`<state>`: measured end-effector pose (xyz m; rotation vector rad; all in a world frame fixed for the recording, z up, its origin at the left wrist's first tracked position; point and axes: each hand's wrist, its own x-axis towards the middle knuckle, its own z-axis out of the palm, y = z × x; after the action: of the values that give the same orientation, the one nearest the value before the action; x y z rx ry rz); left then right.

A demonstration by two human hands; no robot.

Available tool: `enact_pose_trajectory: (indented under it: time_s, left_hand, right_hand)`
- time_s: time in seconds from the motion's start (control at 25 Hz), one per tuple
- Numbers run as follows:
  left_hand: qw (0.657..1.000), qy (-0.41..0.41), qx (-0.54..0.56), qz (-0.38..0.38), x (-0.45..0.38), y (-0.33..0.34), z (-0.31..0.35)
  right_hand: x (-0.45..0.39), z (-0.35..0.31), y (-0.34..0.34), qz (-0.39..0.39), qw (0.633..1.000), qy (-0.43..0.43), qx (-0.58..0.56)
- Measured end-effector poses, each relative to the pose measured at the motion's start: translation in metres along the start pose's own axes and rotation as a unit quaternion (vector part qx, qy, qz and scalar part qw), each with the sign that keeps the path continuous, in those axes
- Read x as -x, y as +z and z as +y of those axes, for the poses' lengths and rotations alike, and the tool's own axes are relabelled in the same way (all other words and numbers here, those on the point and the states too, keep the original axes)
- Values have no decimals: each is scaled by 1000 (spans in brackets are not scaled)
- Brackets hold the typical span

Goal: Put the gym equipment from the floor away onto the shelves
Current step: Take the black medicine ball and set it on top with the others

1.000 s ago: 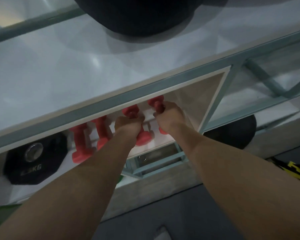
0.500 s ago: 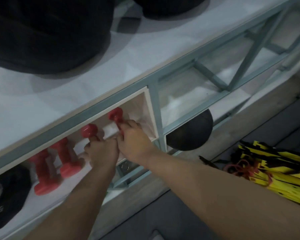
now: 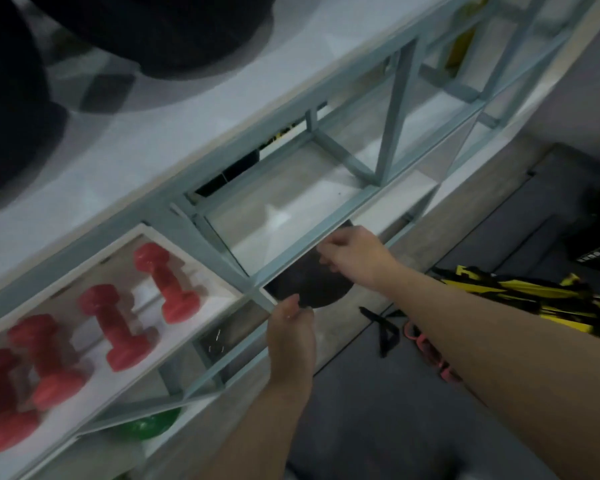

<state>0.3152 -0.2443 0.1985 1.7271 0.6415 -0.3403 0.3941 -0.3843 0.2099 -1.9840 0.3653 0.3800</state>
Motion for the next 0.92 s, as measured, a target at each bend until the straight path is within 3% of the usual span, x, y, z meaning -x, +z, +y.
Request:
enact_pose_trajectory:
  time_s: [0.08,0.2,0.36,0.56,0.72,0.92]
  left_hand:
    - [997,-39,63,7,-26,27,-2]
    - [994,-39,78,68,-70,60,-24]
    - [984,-52,62,157,-126,76,-56]
    - [969,-62,-30,237,-159,84,-38]
    - [963,-79,-34,257,-167,91,-35]
    - [956,33,68,284,-151,88,-52]
  right_hand:
    - [-29,31,-14,75,995,48,-33]
    - [-63,72,-22,127,984,100,-68]
    - [-104,105,-13,76,984,128,-97]
    - [-141,114,9,-3,980,123,-156]
    - [-151,122,14,-1,963,174,-205]
    - [-149,147,-11,68,948,224,-214]
